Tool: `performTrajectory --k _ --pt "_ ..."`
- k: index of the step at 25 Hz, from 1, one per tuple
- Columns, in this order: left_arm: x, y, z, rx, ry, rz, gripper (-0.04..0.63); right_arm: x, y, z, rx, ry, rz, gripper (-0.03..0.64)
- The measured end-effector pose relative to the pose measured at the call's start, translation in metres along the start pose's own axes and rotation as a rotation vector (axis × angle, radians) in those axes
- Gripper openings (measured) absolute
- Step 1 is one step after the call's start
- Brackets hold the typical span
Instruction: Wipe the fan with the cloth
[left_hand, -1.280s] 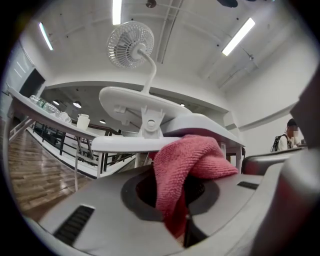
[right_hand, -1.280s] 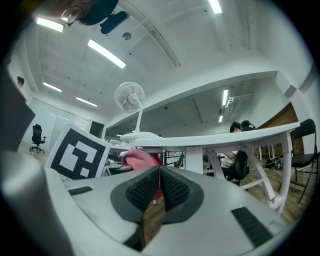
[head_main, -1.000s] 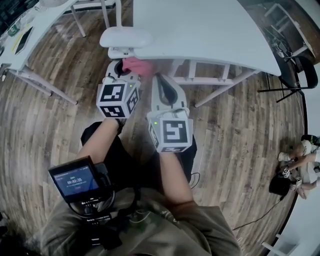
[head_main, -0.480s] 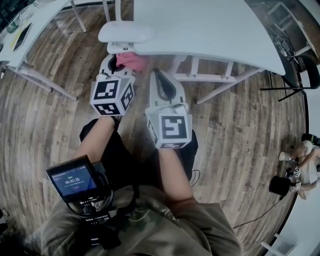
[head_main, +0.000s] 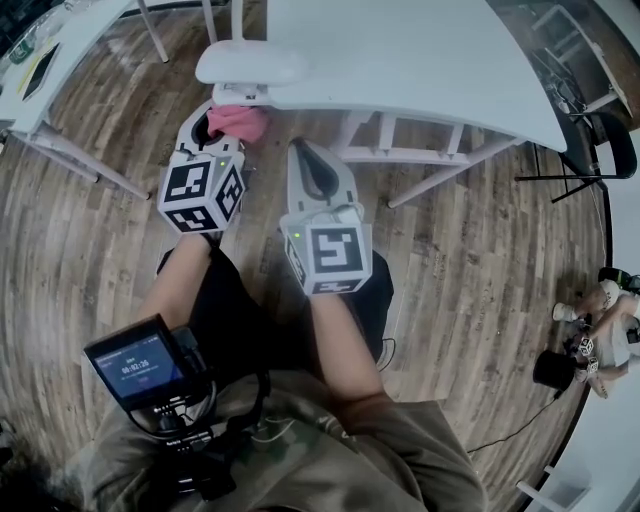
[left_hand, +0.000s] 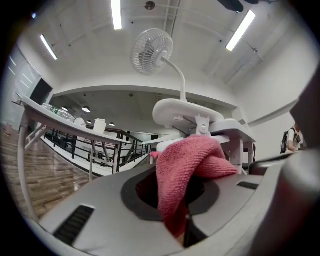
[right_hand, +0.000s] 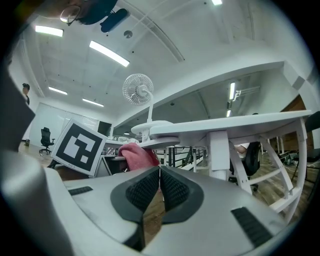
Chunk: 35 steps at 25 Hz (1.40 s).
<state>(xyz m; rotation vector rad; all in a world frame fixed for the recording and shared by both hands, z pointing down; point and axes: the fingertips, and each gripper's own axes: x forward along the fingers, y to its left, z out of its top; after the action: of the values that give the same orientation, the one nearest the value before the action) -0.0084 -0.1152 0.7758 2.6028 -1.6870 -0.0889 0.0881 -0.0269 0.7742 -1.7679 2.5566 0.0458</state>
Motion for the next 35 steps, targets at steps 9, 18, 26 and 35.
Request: performTrajectory --k 9,18,26,35 --pt "-0.009 0.026 -0.007 -0.031 0.011 0.048 0.072 0.004 0.020 -0.001 0.003 0.017 0.051 0.006" --pt "0.005 -0.018 -0.014 0.020 0.028 -0.028 0.074 -0.006 0.000 -0.008 -0.012 0.015 -0.001 0.006" --pt "0.018 -0.080 -0.022 0.054 0.035 -0.150 0.074 -0.012 -0.019 -0.006 -0.025 0.018 -0.068 0.006" --pt "0.037 -0.111 -0.019 0.050 0.022 -0.209 0.074 -0.025 -0.037 -0.004 -0.058 0.026 -0.108 0.005"
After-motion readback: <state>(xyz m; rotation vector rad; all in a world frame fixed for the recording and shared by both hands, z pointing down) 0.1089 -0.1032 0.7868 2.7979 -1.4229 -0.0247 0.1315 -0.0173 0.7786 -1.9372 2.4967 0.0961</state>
